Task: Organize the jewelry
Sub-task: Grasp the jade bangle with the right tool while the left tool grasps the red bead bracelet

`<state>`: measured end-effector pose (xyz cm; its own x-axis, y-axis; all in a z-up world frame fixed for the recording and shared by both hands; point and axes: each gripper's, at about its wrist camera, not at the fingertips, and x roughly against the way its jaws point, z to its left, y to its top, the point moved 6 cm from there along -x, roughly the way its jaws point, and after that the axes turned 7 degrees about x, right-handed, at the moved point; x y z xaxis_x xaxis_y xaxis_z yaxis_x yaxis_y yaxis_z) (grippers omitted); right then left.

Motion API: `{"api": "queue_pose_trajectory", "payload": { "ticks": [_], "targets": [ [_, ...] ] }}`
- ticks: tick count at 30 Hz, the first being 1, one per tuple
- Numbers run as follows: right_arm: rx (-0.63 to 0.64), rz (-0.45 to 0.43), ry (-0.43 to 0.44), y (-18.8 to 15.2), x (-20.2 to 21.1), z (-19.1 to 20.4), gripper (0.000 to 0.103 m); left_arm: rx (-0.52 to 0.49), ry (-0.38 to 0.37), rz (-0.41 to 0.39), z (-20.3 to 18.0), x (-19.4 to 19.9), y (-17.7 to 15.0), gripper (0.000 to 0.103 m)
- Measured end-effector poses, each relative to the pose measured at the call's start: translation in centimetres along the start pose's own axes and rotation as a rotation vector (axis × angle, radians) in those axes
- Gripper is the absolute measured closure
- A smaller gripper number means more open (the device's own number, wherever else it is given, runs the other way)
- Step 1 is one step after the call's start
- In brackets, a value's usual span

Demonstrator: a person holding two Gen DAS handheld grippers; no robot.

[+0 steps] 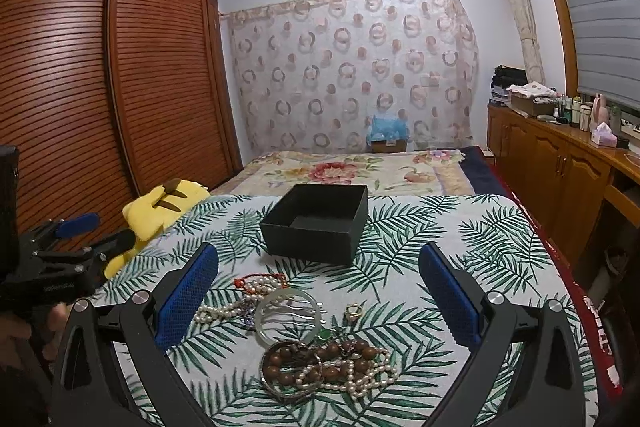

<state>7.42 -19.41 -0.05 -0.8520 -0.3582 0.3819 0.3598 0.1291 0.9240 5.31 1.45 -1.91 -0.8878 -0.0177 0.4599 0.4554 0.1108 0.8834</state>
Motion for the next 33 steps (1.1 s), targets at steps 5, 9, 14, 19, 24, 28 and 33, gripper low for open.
{"api": "queue_pose_trajectory", "payload": {
  "ticks": [5,9,14,19,24,28,33],
  "targets": [
    [0.012,0.015,0.001,-1.1,-0.9,-0.8,0.002,0.006,-0.008,0.055,1.4,-1.6,-1.1,0.008],
    [0.027,0.032,0.01,-1.9,-1.6,-1.3,0.003,0.008,-0.023,0.101,2.0,-2.7,-2.4,0.008],
    [0.049,0.084,0.048,-3.1,-3.1,-0.9,0.006,-0.003,-0.03,0.138,2.2,-3.7,-3.7,0.008],
    [0.076,0.134,0.101,-3.9,-4.6,0.0,0.008,0.001,-0.06,0.165,2.0,-4.2,-4.4,0.008],
    [0.112,0.218,0.163,-5.1,-7.2,1.6,0.012,0.012,-0.074,0.194,2.2,-5.0,-5.1,0.008],
    [0.136,0.28,0.206,-6.2,-9.4,2.9,0.014,0.016,-0.089,0.218,2.4,-5.8,-5.6,0.008],
    [0.163,0.364,0.236,-7.4,-11.5,4.0,0.016,0.004,-0.1,0.24,2.4,-7.0,-6.1,0.008]
  ]
}}
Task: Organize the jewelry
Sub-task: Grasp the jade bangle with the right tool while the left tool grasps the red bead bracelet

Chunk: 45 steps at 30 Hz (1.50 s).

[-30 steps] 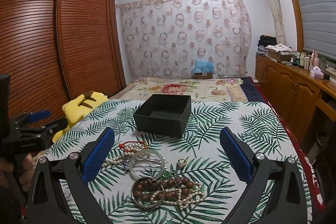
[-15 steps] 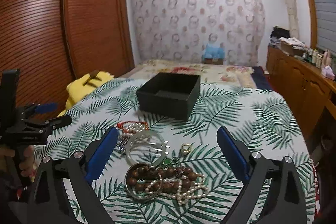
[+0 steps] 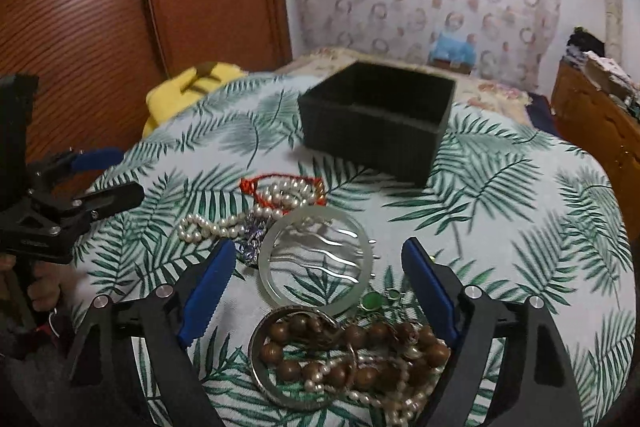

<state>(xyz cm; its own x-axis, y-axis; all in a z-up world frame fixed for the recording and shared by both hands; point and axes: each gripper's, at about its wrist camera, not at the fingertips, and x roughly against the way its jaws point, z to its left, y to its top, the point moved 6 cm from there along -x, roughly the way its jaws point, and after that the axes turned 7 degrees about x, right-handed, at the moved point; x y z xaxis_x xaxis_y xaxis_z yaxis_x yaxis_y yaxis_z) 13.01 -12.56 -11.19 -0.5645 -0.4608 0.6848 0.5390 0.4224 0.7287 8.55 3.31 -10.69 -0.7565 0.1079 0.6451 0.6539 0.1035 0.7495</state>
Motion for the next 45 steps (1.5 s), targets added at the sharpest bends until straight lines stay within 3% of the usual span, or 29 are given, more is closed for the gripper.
{"api": "queue_pose_trajectory", "payload": {
  "ticks": [4,12,14,26,35,37,39,45],
  "targets": [
    [0.036,0.071,0.014,-0.2,-1.8,0.5,0.016,0.001,-0.025,0.024,0.0,-0.8,0.0,0.008],
    [0.066,0.132,0.031,-0.4,-3.3,0.8,0.021,-0.001,-0.049,0.044,-0.2,-1.9,0.5,0.01],
    [0.074,0.128,0.025,-0.3,-3.1,0.7,0.029,-0.007,-0.059,0.054,-0.5,-2.3,0.6,0.017],
    [0.036,0.018,-0.011,0.9,0.2,-1.4,0.029,-0.039,-0.153,0.117,-3.8,-5.1,1.7,0.046],
    [0.011,-0.004,-0.022,0.9,1.3,-3.0,0.029,-0.052,-0.213,0.166,-6.1,-6.7,2.1,0.068],
    [0.009,-0.004,-0.023,0.9,1.3,-3.0,0.029,-0.068,-0.218,0.174,-6.6,-7.0,2.1,0.079],
    [0.003,-0.005,-0.022,0.8,1.4,-3.2,0.029,-0.075,-0.232,0.192,-7.1,-7.2,2.0,0.098],
    [-0.008,-0.012,-0.026,0.7,1.8,-4.0,0.029,-0.057,-0.264,0.155,-7.6,-6.4,3.2,0.098]
  ]
}}
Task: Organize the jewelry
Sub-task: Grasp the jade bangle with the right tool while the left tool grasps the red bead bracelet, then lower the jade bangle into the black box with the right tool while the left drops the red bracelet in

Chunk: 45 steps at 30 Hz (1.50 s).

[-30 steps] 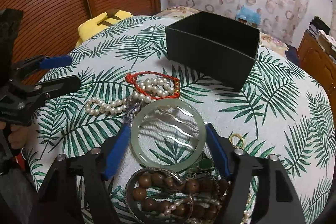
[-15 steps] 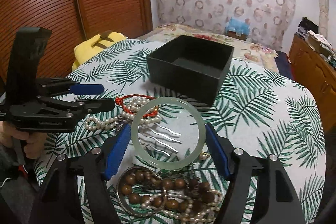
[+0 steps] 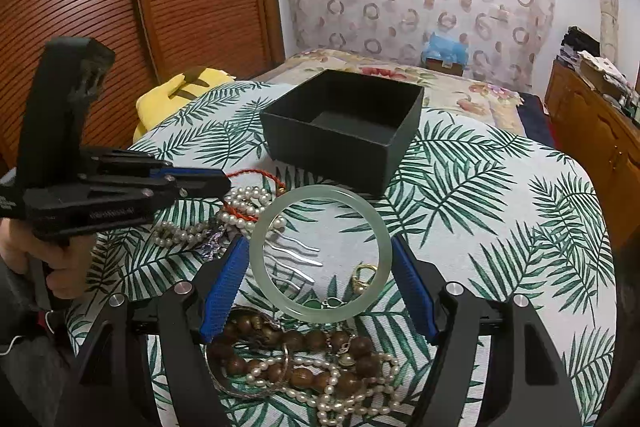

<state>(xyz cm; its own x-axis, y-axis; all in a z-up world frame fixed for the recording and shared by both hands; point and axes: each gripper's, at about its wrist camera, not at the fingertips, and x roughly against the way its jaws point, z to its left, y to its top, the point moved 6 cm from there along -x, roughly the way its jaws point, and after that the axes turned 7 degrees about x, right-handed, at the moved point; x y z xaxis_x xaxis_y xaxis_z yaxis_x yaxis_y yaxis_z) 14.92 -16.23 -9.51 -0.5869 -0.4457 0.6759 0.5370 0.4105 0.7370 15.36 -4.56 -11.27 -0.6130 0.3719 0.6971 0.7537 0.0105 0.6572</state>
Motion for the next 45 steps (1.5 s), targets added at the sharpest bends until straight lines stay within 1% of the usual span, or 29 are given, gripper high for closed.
{"api": "queue_pose_trajectory", "payload": {
  "ticks": [7,13,17,21,29,31,34,38,43,45],
  "targets": [
    [0.015,-0.019,-0.004,1.0,0.0,-1.0,0.029,-0.009,-0.021,-0.093,-0.4,2.4,2.7,0.098],
    [0.032,-0.036,0.003,3.2,-1.0,-2.0,0.029,-0.032,-0.025,-0.136,-0.1,3.0,5.0,0.098],
    [0.053,-0.049,-0.002,5.3,-1.6,-2.8,0.029,-0.047,-0.013,-0.153,0.4,3.3,6.8,0.098],
    [0.076,-0.072,-0.002,7.6,-2.1,-3.3,0.029,-0.06,0.023,-0.169,1.0,3.2,8.5,0.098],
    [0.106,-0.073,-0.005,11.3,-5.1,-4.4,0.029,-0.058,0.051,-0.182,2.1,2.7,11.2,0.098],
    [0.114,-0.077,0.01,11.9,-5.9,-4.5,0.029,-0.056,0.059,-0.18,2.3,2.4,11.7,0.098],
    [0.124,-0.055,0.026,11.9,-7.3,-4.5,0.029,-0.055,0.061,-0.18,2.5,2.1,12.3,0.098],
    [0.142,-0.006,0.022,11.1,-9.3,-4.4,0.029,-0.061,0.057,-0.177,2.3,1.6,13.2,0.098],
    [0.136,0.015,0.031,10.7,-9.8,-4.4,0.029,-0.072,0.05,-0.164,2.1,0.3,14.1,0.098],
    [0.133,0.013,0.035,10.6,-9.7,-4.5,0.027,-0.079,0.048,-0.157,1.9,-0.3,14.4,0.098]
  ]
}}
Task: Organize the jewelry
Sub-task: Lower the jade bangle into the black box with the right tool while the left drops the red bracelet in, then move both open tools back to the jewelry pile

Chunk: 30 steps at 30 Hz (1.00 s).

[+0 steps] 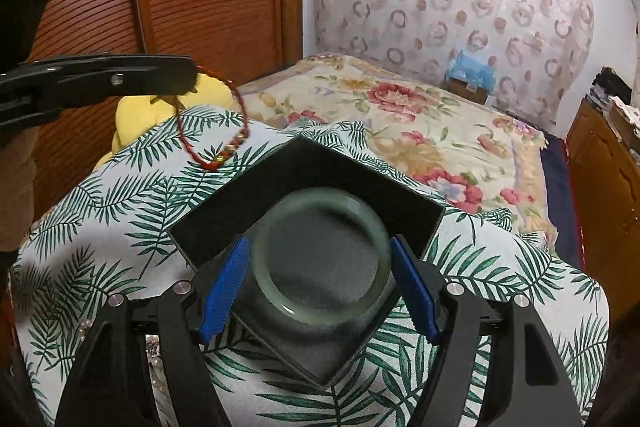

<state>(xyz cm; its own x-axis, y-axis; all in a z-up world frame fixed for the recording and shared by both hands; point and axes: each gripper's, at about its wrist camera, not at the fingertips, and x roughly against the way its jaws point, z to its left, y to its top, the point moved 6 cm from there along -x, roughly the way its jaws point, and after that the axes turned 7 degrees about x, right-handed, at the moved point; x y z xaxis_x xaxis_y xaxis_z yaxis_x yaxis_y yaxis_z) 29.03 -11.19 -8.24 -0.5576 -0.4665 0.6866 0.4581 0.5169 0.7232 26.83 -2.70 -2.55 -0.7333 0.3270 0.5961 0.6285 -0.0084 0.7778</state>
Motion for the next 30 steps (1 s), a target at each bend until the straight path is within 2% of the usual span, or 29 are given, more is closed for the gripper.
{"api": "queue_pose_trajectory", "payload": {
  "ticks": [14,16,17,18,23,30],
  "targets": [
    [-0.068,-0.029,-0.059,-1.4,2.6,-2.8,0.025,-0.008,-0.045,0.058,-1.1,-3.4,0.2,0.098],
    [-0.09,-0.033,-0.063,-1.9,2.9,-3.2,0.024,-0.011,-0.042,0.062,-1.3,-3.6,0.1,0.088],
    [-0.098,-0.034,-0.066,-2.2,3.1,-3.4,0.024,-0.015,-0.033,0.059,-1.3,-3.5,0.0,0.078],
    [-0.106,-0.035,-0.069,-2.5,3.3,-3.5,0.024,-0.018,-0.028,0.055,-1.3,-3.4,0.0,0.074],
    [-0.123,-0.042,-0.074,-3.6,4.4,-3.2,0.025,-0.005,-0.013,0.042,-1.0,-2.1,-0.7,0.06],
    [-0.143,-0.053,-0.072,-5.3,6.4,-1.6,0.025,0.01,0.025,0.037,-0.6,0.4,-3.4,0.049]
  ]
}}
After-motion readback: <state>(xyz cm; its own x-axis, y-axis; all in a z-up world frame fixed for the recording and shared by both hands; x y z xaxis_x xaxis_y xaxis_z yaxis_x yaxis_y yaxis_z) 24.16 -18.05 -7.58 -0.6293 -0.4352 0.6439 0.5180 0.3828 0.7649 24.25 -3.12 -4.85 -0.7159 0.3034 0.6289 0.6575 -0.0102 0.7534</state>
